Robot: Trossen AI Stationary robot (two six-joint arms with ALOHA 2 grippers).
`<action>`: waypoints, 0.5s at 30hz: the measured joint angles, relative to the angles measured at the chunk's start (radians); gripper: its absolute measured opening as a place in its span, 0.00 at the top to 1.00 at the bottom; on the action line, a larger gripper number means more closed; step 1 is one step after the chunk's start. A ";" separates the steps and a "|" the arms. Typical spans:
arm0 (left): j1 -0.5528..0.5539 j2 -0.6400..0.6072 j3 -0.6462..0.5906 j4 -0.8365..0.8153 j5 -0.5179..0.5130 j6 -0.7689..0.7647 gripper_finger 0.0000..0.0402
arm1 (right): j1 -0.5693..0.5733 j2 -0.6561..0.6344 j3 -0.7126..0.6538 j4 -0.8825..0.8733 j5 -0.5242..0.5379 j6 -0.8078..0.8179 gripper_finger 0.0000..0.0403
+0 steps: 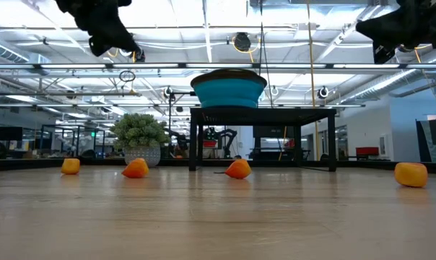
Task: Pick & Place Fruit
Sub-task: Put the orange peach into the blue strainer bowl on the shelf
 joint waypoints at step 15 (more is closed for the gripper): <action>-0.057 0.174 0.115 -0.302 -0.008 -0.616 1.00 | 0.000 0.000 -0.074 0.012 -0.033 0.026 1.00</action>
